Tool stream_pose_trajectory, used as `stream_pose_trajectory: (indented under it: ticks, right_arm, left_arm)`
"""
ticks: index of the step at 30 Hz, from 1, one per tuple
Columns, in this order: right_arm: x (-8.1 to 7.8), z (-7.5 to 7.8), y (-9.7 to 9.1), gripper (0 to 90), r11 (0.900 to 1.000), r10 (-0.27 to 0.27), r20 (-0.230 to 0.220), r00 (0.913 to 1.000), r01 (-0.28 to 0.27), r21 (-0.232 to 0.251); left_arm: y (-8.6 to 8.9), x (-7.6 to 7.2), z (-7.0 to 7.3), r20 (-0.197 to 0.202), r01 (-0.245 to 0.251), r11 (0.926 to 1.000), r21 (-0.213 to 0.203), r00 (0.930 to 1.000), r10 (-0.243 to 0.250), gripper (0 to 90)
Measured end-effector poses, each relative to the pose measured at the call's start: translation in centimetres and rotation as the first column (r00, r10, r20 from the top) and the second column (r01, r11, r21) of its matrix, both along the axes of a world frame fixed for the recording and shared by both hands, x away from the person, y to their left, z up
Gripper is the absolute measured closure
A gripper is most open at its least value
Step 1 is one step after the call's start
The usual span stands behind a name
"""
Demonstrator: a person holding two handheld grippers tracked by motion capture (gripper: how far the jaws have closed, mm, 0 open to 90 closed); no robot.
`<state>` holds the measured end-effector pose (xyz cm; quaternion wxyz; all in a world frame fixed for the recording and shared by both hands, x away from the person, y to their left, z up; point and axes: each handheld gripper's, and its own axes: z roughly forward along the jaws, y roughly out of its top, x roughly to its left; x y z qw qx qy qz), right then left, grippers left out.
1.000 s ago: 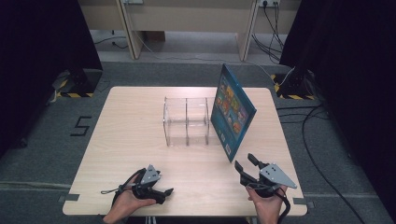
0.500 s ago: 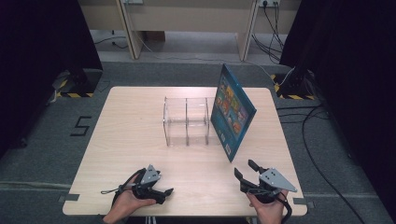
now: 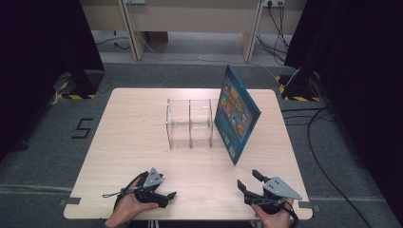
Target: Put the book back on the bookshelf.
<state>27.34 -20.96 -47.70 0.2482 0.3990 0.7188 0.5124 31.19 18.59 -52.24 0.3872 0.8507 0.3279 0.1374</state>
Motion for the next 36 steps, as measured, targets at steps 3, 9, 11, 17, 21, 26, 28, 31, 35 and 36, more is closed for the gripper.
stream_pose_trajectory:
  ticks: [3,9,11,17,21,26,28,31,35,36]
  right_arm:
    - [-0.2,-0.1,-0.1,31.2,1.0,0.0,-0.006,1.0,0.0,-0.005]
    - [-0.6,-0.4,-0.4,30.3,0.9999,0.002,-0.03,0.9995,-0.003,-0.013]
    - [-0.8,-0.5,-0.5,29.8,0.9999,0.003,-0.04,0.9992,-0.004,-0.013]
    - [-1.1,-0.7,-0.6,29.1,0.9998,0.001,-0.054,0.9985,-0.002,-0.019]
    - [-1.4,-0.9,-0.7,28.8,0.9997,0.007,-0.069,0.9976,-0.009,-0.023]
    - [-1.7,-1.1,-0.8,28.8,0.9993,0.01,-0.087,0.9962,-0.013,-0.034]
    - [-1.8,-1.2,-0.8,28.7,0.9992,0.01,-0.095,0.9954,-0.013,-0.036]
    - [-2.0,-1.4,-0.9,27.9,0.9987,0.011,-0.121,0.9926,-0.017,-0.049]
    - [-2.2,-1.6,-1.0,26.8,0.9984,0.007,-0.134,0.991,-0.014,-0.055]
    - [-2.2,-1.7,-1.1,26.3,0.9982,0.006,-0.14,0.9901,-0.014,-0.058]
  left_arm:
    - [0.0,0.0,0.0,0.0,0.0,1.0,0.0,1.0,0.0,13.8]
    - [0.0,0.0,0.0,0.0,0.0,1.0,0.001,1.0,0.0,13.8]
    - [0.0,0.0,0.0,0.0,0.0,1.0,0.0,1.0,0.0,13.8]
    - [0.0,0.0,0.0,0.0,0.0,1.0,-0.001,1.0,0.0,13.8]
    - [0.0,0.0,0.0,0.0,0.001,1.0,-0.001,1.0,-0.001,13.8]
    - [0.1,-0.1,0.0,0.003,0.002,1.0,-0.003,1.0,-0.002,13.8]
    - [0.1,-0.1,0.0,0.002,0.003,1.0,-0.003,1.0,-0.003,13.8]
    - [0.1,-0.1,0.0,0.002,0.004,1.0,-0.002,1.0,-0.004,13.8]
    - [0.1,-0.1,-0.1,0.002,0.004,1.0,-0.004,1.0,-0.004,13.8]
    - [0.1,-0.1,-0.1,0.003,0.005,1.0,-0.003,1.0,-0.005,13.8]
